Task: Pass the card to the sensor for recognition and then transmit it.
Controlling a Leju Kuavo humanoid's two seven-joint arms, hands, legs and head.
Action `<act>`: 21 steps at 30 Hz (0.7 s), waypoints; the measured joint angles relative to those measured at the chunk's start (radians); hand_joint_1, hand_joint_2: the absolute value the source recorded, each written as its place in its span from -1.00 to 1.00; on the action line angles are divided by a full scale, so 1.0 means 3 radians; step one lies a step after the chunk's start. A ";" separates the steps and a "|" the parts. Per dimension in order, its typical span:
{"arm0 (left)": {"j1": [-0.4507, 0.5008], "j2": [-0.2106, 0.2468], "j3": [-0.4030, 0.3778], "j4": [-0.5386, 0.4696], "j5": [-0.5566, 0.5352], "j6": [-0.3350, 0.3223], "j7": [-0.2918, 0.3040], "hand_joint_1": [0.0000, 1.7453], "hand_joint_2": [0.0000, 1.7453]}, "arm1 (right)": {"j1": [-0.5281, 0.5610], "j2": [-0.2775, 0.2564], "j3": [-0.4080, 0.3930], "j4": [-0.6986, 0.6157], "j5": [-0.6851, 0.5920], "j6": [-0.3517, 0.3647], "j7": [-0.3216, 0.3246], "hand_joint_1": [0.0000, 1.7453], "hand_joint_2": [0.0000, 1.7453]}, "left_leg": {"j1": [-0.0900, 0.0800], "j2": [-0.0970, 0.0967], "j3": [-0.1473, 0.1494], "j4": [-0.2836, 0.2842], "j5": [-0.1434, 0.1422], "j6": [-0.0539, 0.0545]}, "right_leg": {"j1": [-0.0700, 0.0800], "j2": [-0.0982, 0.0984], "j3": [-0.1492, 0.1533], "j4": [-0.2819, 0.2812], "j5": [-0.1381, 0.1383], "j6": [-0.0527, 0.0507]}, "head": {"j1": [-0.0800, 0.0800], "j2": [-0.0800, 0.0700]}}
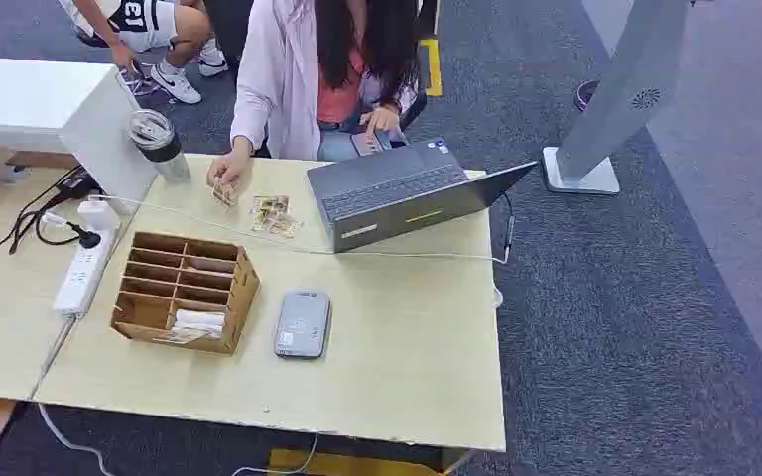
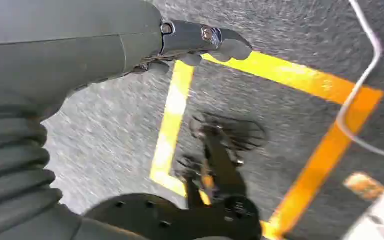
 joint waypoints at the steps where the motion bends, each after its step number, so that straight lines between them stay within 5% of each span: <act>1: -0.0016 -0.0008 0.0071 0.0014 0.0027 -0.0022 -0.0026 -1.00 1.00 | -0.0024 0.0010 -0.0018 0.0013 -0.0018 -0.0035 -0.0035 -1.00 -1.00 | 0.0000 0.0000 0.0000 0.0000 0.0000 0.0000 | 0.0000 0.0000 0.0000 0.0000 0.0000 0.0000 | 0.0001 0.0000; 2: -0.0031 -0.0015 0.0186 0.0037 0.0062 -0.0053 -0.0067 -1.00 1.00 | -0.0050 0.0027 -0.0039 0.0032 -0.0045 -0.0085 -0.0085 -1.00 1.00 | 0.0000 0.0000 0.0000 0.0000 0.0000 0.0000 | 0.0000 0.0000 0.0000 0.0000 0.0000 0.0000 | 0.0001 0.0000; 11: -0.0101 -0.0219 0.1011 0.0139 0.0304 -0.0429 -0.0414 -1.00 1.00 | -0.0206 0.0116 -0.0134 0.0210 -0.0107 -0.0439 -0.0391 -1.00 1.00 | -0.0001 -0.0001 0.0000 0.0000 0.0000 0.0000 | 0.0000 0.0000 0.0001 0.0000 0.0000 0.0000 | 0.0001 0.0000; 21: -0.0006 -0.0516 0.1659 0.0029 0.0173 -0.0956 -0.0950 -1.00 1.00 | -0.0224 0.0171 -0.0196 0.0415 -0.0062 -0.0971 -0.0107 -1.00 1.00 | 0.0000 0.0000 0.0001 0.0000 -0.0001 0.0000 | 0.0000 0.0000 0.0001 0.0000 0.0000 0.0000 | 0.0001 0.0000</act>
